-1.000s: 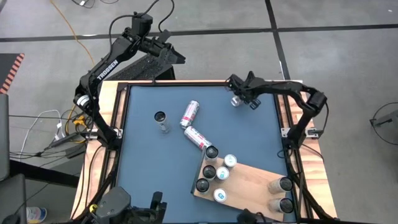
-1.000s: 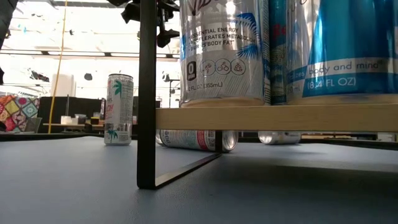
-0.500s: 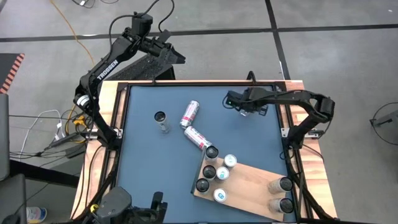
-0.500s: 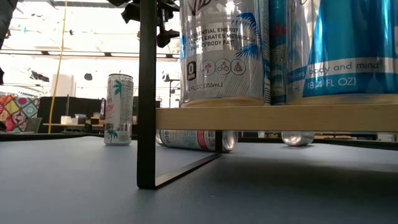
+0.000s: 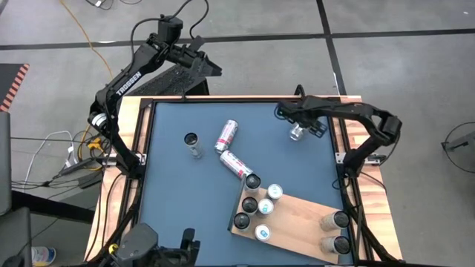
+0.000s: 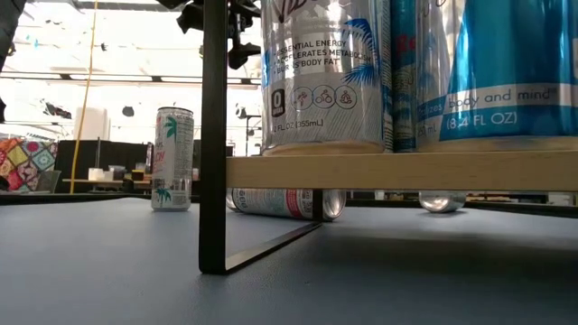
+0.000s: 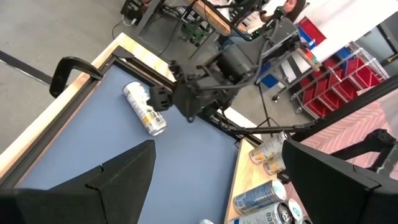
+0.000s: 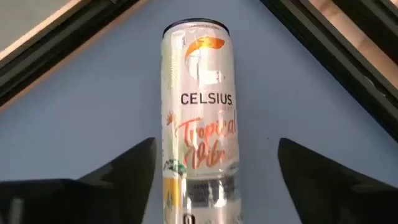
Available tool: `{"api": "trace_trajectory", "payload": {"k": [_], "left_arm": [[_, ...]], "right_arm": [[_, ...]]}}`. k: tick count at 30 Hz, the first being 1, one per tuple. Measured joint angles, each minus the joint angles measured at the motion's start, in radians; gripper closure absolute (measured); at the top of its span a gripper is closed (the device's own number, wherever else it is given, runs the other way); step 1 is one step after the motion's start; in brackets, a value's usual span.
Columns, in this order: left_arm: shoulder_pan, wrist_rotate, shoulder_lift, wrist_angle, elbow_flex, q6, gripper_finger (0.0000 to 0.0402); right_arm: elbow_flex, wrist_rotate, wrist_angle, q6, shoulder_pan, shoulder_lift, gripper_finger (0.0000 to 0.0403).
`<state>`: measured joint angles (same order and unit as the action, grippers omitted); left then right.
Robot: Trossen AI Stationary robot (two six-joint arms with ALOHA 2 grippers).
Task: Place canned beverage on shelf
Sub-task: Put the white yellow soda can on the shelf
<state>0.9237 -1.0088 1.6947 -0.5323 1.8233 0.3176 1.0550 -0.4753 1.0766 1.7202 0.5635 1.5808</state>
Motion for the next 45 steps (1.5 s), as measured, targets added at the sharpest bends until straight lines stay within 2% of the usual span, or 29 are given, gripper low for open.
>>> {"api": "trace_trajectory", "payload": {"k": [5, 12, 15, 19, 21, 27, 35, 42, 45], "left_arm": [[-0.001, 0.000, 0.000, -0.001, 0.000, -0.007, 0.0065], [-0.001, 0.000, 0.000, -0.001, 0.000, -0.008, 0.0065], [-0.001, 0.000, 0.000, -0.001, 0.000, -0.008, 0.0065], [-0.001, 0.000, 0.000, -0.001, 0.000, -0.007, 0.0065], [-0.001, 0.001, 0.000, -0.001, 0.000, -0.008, 0.0065], [-0.001, 0.002, 0.000, -0.001, 0.000, -0.022, 0.0065], [-0.002, -0.025, 0.000, 0.021, 0.000, -0.020, 0.0065], [-0.014, -0.155, 0.000, 0.160, 0.000, 0.088, 0.0065], [-0.039, -0.209, 0.000, 0.230, 0.000, 0.142, 0.0065]], "right_arm": [[0.001, 0.016, -0.041, -0.016, 0.028, 0.070, 0.0064], [0.001, 0.195, -0.116, -0.121, 0.063, 0.216, 0.0082], [0.006, 0.210, -0.136, -0.144, 0.053, 0.239, 0.0108], [0.005, 0.201, -0.134, -0.146, 0.040, 0.245, 0.0178], [0.004, 0.196, -0.138, -0.157, 0.034, 0.236, 0.0189], [-0.003, 0.063, -0.138, -0.204, -0.026, 0.204, 0.0189], [-0.002, -0.360, -0.114, -0.300, -0.176, 0.108, 0.0189], [0.046, -0.607, -0.117, -0.586, -0.281, -0.097, 0.0189], [0.093, -0.659, -0.141, -0.748, -0.317, -0.184, 0.0189]]}}
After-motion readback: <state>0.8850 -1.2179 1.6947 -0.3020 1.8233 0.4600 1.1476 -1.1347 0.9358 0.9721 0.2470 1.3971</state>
